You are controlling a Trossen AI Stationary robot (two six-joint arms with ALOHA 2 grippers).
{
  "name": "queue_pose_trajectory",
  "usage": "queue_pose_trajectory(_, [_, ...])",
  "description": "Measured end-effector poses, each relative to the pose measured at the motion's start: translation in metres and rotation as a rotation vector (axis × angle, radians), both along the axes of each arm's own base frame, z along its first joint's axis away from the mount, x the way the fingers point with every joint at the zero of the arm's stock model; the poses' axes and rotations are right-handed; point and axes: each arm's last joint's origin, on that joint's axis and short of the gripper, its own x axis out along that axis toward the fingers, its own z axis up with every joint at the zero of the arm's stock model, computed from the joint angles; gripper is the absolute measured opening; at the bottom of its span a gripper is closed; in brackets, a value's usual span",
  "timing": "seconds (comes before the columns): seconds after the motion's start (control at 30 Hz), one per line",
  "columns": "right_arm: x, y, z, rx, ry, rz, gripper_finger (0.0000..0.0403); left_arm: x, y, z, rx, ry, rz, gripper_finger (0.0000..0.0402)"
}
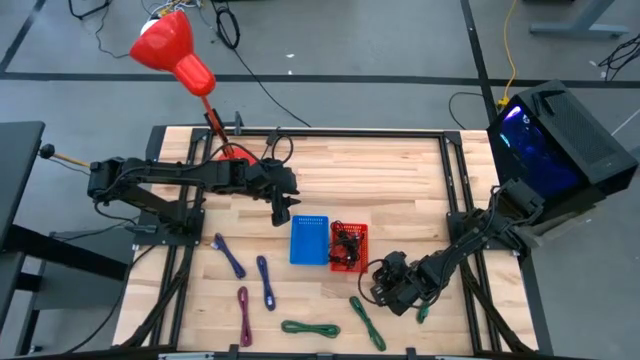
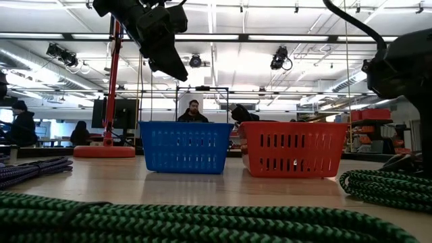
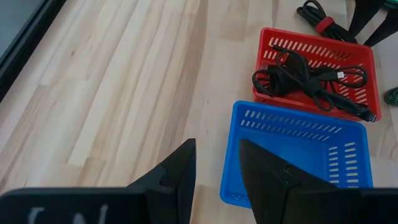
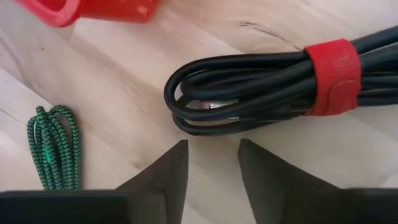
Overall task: Pick & Place USB Port
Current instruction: Put the black charger cable into the red bin
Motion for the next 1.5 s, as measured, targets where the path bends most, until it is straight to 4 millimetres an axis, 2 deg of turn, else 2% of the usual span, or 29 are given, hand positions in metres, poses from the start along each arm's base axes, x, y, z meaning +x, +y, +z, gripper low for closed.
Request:
queue_pose_trajectory(0.2, [-0.003, -0.002, 0.01, 0.021, -0.002, 0.037, 0.0141, 0.0, 0.0, 0.0, 0.0, 0.004, 0.0, 0.0126])
queue_pose_trajectory(0.4, [-0.012, -0.011, 0.042, 0.016, -0.072, 0.053, 0.0141, 0.0, 0.0, 0.0, -0.001, 0.006, 0.0, 0.0126])
queue_pose_trajectory(0.53, [-0.011, -0.017, 0.056, -0.009, -0.125, 0.161, 0.0141, 0.0, 0.0, 0.0, 0.0, 0.007, -0.001, 0.0126])
queue_pose_trajectory(0.87, [0.012, -0.05, 0.061, -0.022, -0.042, 0.579, 0.0132, 0.0, 0.0, 0.0, 0.004, 0.006, 0.011, 0.0126])
queue_pose_trajectory(0.97, [0.014, -0.059, 0.063, -0.042, -0.002, 0.716, 0.0121, -0.001, 0.001, 0.0, 0.012, 0.007, 0.026, 0.0126])
queue_pose_trajectory(1.17, [0.007, -0.064, 0.061, -0.05, 0.069, 0.953, 0.0098, 0.0, 0.001, 0.0, -0.001, -0.001, 0.058, 0.0126])
queue_pose_trajectory(1.33, [0.007, -0.064, 0.061, -0.069, 0.058, 1.047, 0.01, 0.001, 0.001, 0.002, -0.009, -0.028, 0.068, 0.0126])
queue_pose_trajectory(1.5, [0.008, -0.064, 0.061, -0.091, 0.053, 1.075, 0.0121, 0.002, 0.002, 0.002, -0.01, -0.039, 0.073, 0.0126])
